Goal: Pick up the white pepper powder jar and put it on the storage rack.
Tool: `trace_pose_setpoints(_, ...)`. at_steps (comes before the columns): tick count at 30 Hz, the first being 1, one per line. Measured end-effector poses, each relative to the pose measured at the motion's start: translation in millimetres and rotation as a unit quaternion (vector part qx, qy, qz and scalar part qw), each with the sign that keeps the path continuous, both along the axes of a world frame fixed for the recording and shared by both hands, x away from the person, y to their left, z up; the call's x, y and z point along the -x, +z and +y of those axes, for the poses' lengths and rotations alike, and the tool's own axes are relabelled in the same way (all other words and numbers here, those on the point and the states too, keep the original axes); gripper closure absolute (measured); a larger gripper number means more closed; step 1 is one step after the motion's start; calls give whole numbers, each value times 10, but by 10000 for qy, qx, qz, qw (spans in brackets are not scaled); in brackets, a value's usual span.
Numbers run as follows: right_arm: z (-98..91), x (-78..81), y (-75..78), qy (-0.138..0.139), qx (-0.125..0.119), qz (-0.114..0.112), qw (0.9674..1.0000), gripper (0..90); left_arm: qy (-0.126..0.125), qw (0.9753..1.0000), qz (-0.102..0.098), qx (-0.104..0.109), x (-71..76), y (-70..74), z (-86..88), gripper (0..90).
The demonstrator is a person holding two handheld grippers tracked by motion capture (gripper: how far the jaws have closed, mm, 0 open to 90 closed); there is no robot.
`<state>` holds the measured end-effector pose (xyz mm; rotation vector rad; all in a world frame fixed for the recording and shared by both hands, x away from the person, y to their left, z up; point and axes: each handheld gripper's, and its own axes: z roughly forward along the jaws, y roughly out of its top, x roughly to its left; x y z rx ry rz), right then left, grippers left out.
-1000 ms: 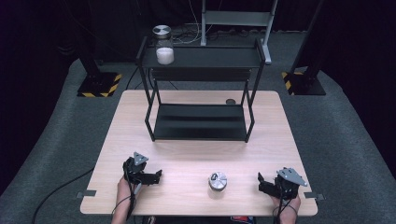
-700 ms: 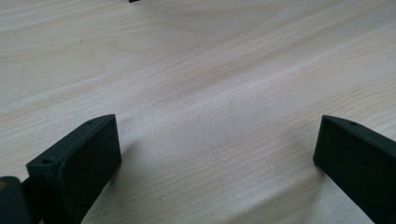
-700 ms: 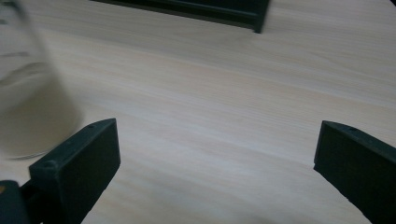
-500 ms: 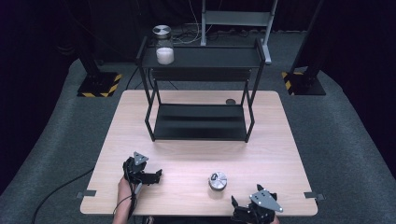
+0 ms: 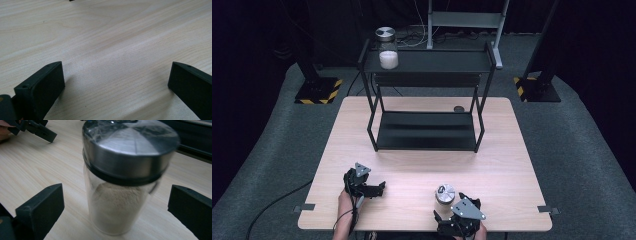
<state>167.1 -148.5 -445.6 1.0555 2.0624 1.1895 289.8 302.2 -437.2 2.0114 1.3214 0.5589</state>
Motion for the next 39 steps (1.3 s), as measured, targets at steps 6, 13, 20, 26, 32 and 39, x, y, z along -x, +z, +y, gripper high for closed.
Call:
trace_pose_setpoints(6,47,-105,-27,110,-71,-10,9999,0,0,10000,-1,0,0,0,0,1)
trace_pose_setpoints(13,92,-132,-87,79,-53,-130,9999,149,-2,10000,0,-1,0,0,1,1)
trace_pose_setpoints(20,16,-144,-123,2,-219,-85,9997,297,-3,10000,-1,0,0,0,1,1)
trace_pose_setpoints(26,-5,-127,-165,-10,-319,-139,9994,301,-9,10000,0,-3,-1,1,2,2)
trace_pose_setpoints(32,-62,-135,-155,-40,-467,-137,9988,302,-16,10000,-4,-6,0,1,3,3)
trace_pose_setpoints(39,-115,-118,-85,-48,-452,-333,9984,302,-15,10000,-5,-4,0,0,2,3)
